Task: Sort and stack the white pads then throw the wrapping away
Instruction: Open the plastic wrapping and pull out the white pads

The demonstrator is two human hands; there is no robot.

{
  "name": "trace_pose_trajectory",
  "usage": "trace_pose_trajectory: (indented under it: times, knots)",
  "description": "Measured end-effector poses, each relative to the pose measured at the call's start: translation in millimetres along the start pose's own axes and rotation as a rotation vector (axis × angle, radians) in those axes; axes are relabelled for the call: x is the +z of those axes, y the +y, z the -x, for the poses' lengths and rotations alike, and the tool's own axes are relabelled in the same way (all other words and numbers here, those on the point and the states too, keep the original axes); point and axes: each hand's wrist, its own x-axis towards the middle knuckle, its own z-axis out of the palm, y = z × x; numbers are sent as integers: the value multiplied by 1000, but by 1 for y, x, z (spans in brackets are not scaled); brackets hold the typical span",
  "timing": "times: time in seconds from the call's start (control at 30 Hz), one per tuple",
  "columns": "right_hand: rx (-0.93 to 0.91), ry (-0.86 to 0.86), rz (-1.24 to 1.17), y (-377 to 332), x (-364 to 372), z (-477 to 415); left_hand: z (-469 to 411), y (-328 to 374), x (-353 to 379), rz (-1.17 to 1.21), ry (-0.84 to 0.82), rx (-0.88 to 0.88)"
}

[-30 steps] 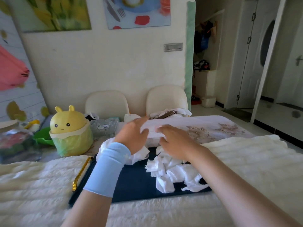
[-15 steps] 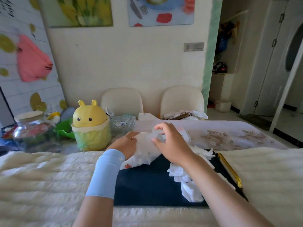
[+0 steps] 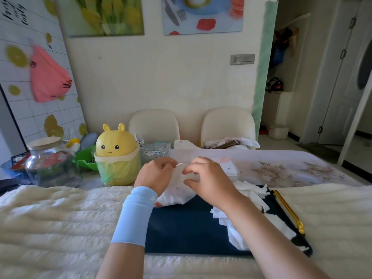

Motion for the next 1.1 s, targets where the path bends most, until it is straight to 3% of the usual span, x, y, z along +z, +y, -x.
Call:
trace_pose_trajectory:
  times: [0.1, 0.3, 0.47, 0.6, 0.7, 0.8, 0.83, 0.93, 0.97, 1.1]
  knots:
    - [-43, -98, 43, -3, 2, -3, -3, -2, 2, -43, -77, 6]
    - [6, -257, 161, -11, 10, -8, -14, -18, 3, -90, 21, 16]
    - [11, -327, 180, -25, 17, -18, -13, -35, -3, 172, 18, -80]
    - [114, -364, 234, -39, 14, -31, -7, -42, -10, 466, -241, -103]
    - [258, -592, 259, -62, 6, -46, -1, -44, -9, 592, -441, -14]
    - [204, -785, 329, -74, 11, -53, 1, -47, -9, 582, -540, 6]
    - [169, -763, 359, -69, 18, -50, 2, -47, -9, 542, -560, 15]
    - [261, -347, 237, -52, 36, -35, 3, -45, -8, 249, -602, 14]
    - [264, -287, 234, -48, 42, -32, 2, -46, -7, 172, -595, 6]
    - [250, -301, 208, -48, 43, -28, 3, -42, -4, -64, -553, -12]
